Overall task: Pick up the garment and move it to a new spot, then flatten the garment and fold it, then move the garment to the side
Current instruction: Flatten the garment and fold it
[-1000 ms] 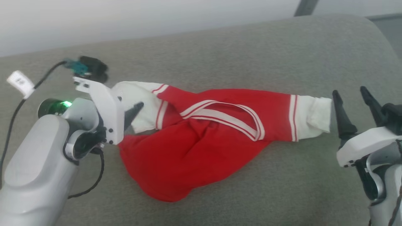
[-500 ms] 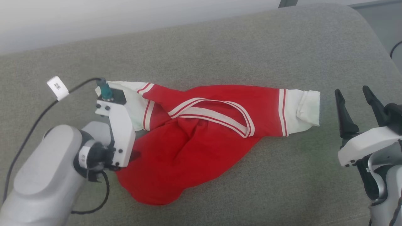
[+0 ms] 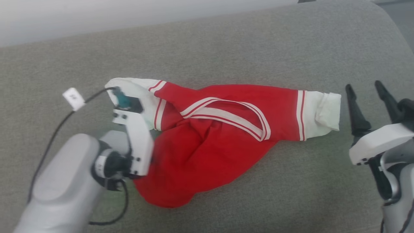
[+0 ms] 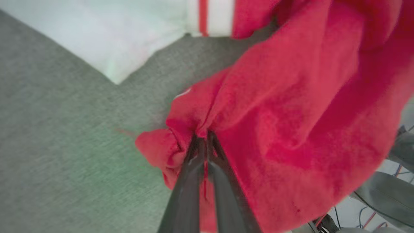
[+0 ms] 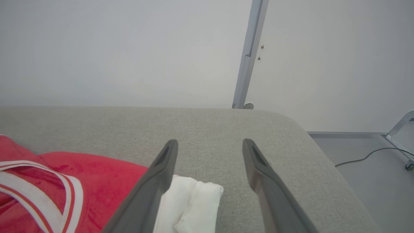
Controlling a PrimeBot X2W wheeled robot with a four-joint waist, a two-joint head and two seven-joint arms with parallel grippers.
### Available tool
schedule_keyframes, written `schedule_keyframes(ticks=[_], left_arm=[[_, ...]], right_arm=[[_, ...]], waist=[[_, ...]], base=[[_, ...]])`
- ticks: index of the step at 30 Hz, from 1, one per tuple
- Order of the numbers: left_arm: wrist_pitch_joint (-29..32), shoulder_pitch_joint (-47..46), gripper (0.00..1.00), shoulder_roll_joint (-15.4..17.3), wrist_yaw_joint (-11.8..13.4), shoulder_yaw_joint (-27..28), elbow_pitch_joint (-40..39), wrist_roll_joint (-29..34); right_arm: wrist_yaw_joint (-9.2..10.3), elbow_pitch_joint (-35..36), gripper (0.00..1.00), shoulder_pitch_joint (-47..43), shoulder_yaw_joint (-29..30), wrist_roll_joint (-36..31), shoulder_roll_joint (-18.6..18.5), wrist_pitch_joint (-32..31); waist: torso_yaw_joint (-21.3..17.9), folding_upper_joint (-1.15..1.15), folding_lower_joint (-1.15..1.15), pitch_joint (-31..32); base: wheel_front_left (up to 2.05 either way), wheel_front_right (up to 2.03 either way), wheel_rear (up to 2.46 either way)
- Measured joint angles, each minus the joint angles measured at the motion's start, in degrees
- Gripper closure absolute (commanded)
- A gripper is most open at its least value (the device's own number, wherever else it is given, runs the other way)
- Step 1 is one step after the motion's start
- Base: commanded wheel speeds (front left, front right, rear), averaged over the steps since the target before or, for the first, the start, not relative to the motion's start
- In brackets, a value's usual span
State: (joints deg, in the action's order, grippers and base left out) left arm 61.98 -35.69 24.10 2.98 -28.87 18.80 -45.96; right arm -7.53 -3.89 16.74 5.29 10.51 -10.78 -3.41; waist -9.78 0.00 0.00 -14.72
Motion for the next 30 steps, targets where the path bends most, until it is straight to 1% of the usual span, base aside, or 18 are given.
schedule_keyframes(ticks=[4,8,12,15,18,19,20,21,25,30], left_arm=[[1.97,1.57,1.00,-1.78,-0.22,-0.68,-4.13,-2.52],[3.58,4.19,1.00,-1.91,-0.18,-1.83,-9.81,-3.50],[4.82,7.27,1.00,-2.46,0.54,-3.04,-15.47,-4.35],[5.47,8.97,1.00,-2.50,1.18,-4.20,-18.16,-4.38],[5.21,9.54,1.00,-2.42,1.54,-4.42,-19.12,-3.97],[4.31,9.49,0.84,-2.16,1.21,-4.30,-19.33,-3.47],[3.69,9.31,0.31,-1.82,0.92,-4.16,-19.44,-3.10],[3.41,9.15,0.00,-1.52,0.69,-3.91,-19.41,-3.02],[2.58,7.45,0.00,-0.51,0.64,-2.15,-19.68,-2.91],[1.24,4.09,0.00,0.79,1.51,1.15,-19.07,-2.77]], right_arm=[[0.00,0.59,0.00,-0.02,0.94,0.05,-0.85,-0.16],[0.00,1.70,0.00,-0.09,1.67,0.04,-0.98,-0.69],[0.00,2.29,0.00,-0.12,2.16,0.07,-1.35,-1.16],[0.00,2.77,0.00,-0.12,2.34,0.05,-1.21,-1.42],[0.00,3.02,0.00,-0.11,2.23,-0.02,-0.73,-1.63],[0.00,3.02,0.00,-0.11,2.13,-0.02,-0.60,-1.64],[0.00,3.01,0.00,-0.11,1.98,-0.03,-0.57,-1.63],[0.00,2.96,0.00,-0.11,1.85,-0.04,-0.57,-1.63],[0.00,2.24,0.00,-0.31,1.65,-0.07,-0.77,-1.27],[0.00,2.34,0.00,-1.14,0.86,-0.74,-0.63,-0.27]], waist=[[0.95,0.00,0.00,0.15],[1.73,0.00,0.00,0.04],[2.20,0.00,0.00,-0.44],[2.29,0.00,0.00,-0.78],[2.20,0.00,0.00,-0.93],[2.11,0.00,0.00,-0.95],[2.04,0.00,0.00,-0.92],[1.99,0.00,0.00,-0.82],[1.76,0.00,0.00,0.18],[1.26,0.00,0.00,1.89]], base=[[0.00,0.00,0.00],[0.00,0.00,0.00],[0.00,0.00,0.00],[0.00,0.00,0.00],[0.00,0.00,0.00],[0.00,0.00,0.00],[0.00,0.00,0.00],[0.00,0.00,0.00],[0.00,0.00,0.00],[0.00,0.00,0.00]])
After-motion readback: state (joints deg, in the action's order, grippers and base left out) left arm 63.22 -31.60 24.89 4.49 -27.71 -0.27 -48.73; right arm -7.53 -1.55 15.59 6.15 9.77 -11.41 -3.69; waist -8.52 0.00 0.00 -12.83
